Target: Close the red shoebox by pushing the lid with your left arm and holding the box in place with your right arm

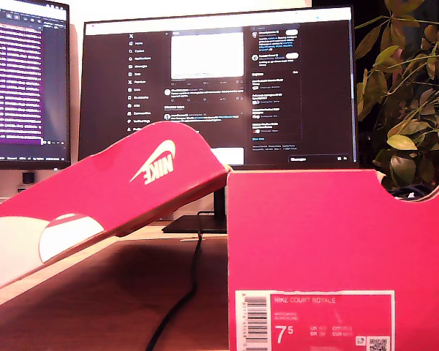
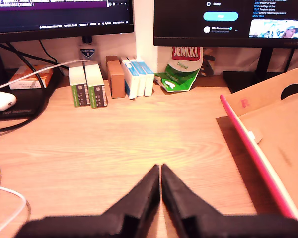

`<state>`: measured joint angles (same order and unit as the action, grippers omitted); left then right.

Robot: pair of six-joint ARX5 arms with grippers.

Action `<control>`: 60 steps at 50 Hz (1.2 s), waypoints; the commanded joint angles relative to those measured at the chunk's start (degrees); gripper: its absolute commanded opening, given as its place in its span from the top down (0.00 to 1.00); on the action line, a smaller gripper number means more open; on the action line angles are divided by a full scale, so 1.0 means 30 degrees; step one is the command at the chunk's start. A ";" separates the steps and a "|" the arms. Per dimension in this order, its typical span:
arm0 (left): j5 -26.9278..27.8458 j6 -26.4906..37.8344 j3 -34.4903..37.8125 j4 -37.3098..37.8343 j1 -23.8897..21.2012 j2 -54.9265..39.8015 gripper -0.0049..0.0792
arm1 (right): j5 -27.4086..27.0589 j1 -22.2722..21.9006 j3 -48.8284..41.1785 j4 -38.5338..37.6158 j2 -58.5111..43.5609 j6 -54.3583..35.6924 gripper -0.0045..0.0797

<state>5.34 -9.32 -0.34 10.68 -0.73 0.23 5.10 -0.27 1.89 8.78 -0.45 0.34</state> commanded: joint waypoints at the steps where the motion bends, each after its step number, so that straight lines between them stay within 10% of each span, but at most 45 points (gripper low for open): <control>1: 0.0612 -0.1603 0.0576 0.0131 -0.0066 0.0160 0.96 | -0.0044 0.0066 -0.0459 -0.0255 0.0117 0.2616 0.96; 23: 0.3912 -0.6441 -0.0707 0.0590 -0.0051 -0.0109 0.96 | 0.1821 0.0073 0.0998 0.2244 -0.0175 0.7490 0.96; 60: 0.7657 -0.6025 -0.5705 0.1049 -0.0036 -1.1074 0.96 | 0.2506 0.0073 0.7184 0.5362 -1.0593 0.5982 0.96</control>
<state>27.75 -28.71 -16.45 14.15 -0.73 -30.76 11.90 -0.27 22.17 24.49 -29.50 19.59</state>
